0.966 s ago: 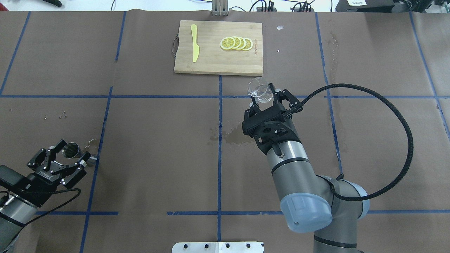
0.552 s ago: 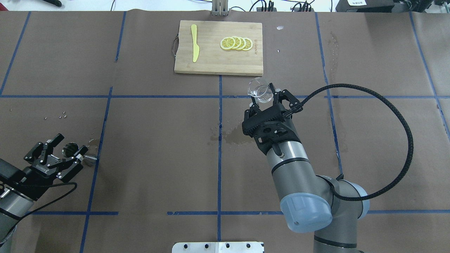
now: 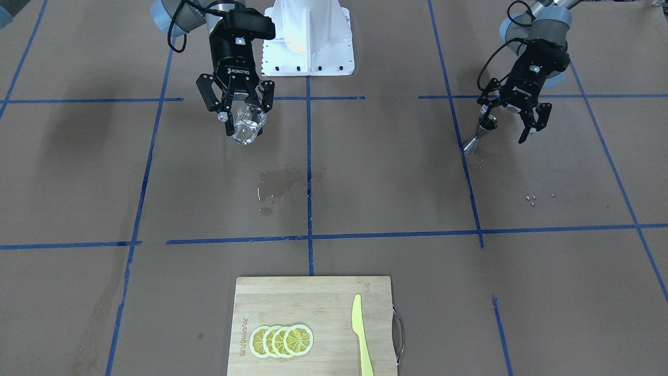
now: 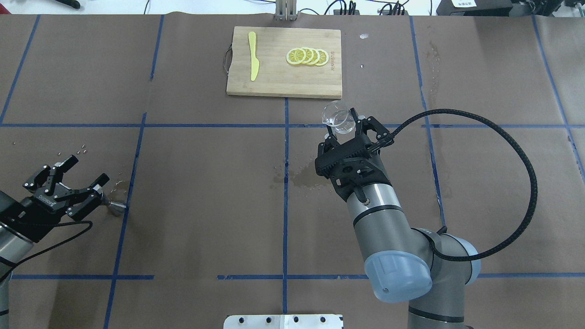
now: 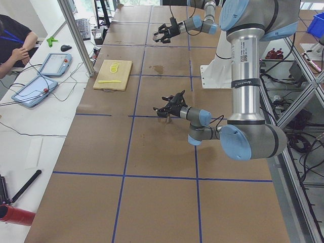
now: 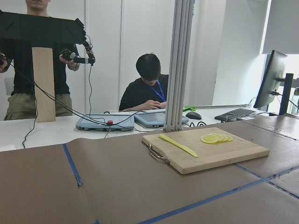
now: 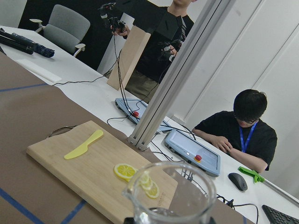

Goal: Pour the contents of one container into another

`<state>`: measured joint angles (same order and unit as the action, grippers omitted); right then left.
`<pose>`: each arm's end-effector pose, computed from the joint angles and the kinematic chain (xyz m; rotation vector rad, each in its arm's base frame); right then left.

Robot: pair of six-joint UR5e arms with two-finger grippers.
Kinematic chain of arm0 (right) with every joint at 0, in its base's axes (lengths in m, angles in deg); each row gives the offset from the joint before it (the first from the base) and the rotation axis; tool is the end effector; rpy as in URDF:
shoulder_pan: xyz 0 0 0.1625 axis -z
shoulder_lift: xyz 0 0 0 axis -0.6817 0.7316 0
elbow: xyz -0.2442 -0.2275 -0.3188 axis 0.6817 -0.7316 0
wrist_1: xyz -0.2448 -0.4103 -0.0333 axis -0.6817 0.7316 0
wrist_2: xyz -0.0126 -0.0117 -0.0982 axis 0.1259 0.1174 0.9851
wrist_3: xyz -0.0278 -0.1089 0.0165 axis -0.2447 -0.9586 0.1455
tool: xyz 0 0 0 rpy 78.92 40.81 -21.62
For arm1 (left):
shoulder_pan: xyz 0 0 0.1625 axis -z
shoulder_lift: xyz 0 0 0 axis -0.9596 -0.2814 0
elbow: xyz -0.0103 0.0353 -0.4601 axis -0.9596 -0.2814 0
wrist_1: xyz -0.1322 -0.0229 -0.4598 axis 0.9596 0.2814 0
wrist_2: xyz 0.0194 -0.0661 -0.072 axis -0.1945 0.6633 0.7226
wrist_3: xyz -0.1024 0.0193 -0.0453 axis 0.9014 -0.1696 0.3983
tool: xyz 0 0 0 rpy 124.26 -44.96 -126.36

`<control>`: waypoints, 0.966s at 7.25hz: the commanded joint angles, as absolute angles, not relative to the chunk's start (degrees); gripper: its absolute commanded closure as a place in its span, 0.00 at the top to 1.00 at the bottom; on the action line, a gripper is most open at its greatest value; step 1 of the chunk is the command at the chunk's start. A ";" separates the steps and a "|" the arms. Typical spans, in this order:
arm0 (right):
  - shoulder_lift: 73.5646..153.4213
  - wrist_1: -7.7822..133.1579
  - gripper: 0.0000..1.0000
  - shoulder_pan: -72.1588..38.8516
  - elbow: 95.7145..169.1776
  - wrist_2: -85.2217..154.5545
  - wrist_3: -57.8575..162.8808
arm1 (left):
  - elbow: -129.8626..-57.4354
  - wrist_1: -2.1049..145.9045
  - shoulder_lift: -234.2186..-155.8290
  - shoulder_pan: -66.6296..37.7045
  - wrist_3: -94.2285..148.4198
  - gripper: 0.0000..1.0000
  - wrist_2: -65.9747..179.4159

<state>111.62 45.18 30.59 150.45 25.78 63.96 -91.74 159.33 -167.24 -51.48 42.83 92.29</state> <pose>-0.5324 -0.3521 0.1977 1.3657 -0.3984 -0.0640 0.3484 -0.3526 0.5718 1.4381 1.0558 -0.0557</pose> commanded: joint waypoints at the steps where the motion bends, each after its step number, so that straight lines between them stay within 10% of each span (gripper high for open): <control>1: 111.54 45.18 0.00 30.67 150.46 25.78 63.96 | -91.89 155.43 -166.55 -36.12 42.69 0.99 116.46; 7: 111.62 45.18 0.00 30.59 150.46 25.78 63.96 | -91.54 122.77 -165.76 -1.87 19.83 1.00 164.36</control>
<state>111.62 45.18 30.59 150.45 25.78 63.96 -91.51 131.16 -165.94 -6.34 28.08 159.42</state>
